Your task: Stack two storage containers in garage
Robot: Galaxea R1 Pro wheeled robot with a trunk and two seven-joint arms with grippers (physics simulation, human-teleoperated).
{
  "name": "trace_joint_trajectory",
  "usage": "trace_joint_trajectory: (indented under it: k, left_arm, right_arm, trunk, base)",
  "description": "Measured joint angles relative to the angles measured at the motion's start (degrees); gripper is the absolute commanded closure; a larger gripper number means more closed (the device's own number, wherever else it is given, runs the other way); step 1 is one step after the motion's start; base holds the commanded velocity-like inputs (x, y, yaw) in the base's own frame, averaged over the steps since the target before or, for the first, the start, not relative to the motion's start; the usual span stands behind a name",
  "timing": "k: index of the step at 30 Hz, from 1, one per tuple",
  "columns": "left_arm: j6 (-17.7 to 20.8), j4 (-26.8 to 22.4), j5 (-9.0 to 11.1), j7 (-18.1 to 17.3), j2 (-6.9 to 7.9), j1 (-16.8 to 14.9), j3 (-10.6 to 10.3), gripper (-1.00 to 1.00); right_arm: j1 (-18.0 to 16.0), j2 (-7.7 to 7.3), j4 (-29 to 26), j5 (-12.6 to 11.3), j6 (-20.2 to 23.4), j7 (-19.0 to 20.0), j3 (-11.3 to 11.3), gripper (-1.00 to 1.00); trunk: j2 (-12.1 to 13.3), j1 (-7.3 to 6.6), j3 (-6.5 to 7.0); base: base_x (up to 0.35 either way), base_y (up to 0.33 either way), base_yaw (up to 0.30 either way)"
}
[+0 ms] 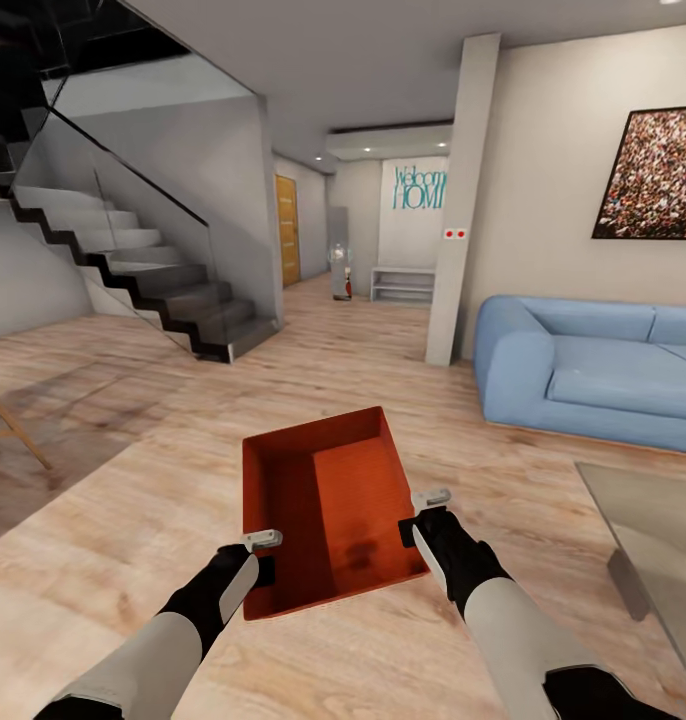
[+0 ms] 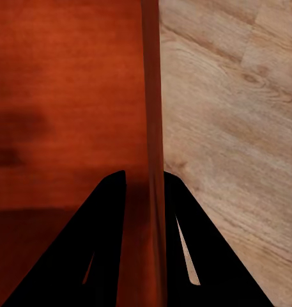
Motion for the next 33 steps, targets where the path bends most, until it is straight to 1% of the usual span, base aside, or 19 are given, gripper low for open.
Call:
trace_joint_trajectory:
  k: [33]
  left_arm:
    - [0.0, 0.0, 0.0, 0.0, -0.01, 0.0, 0.0, 1.0]
  right_arm:
    - [0.0, 0.0, 0.0, 0.0, 0.0, 0.0, 0.0, 1.0]
  trunk:
    - [0.0, 0.0, 0.0]
  base:
    - [0.336, 0.0, 0.0]
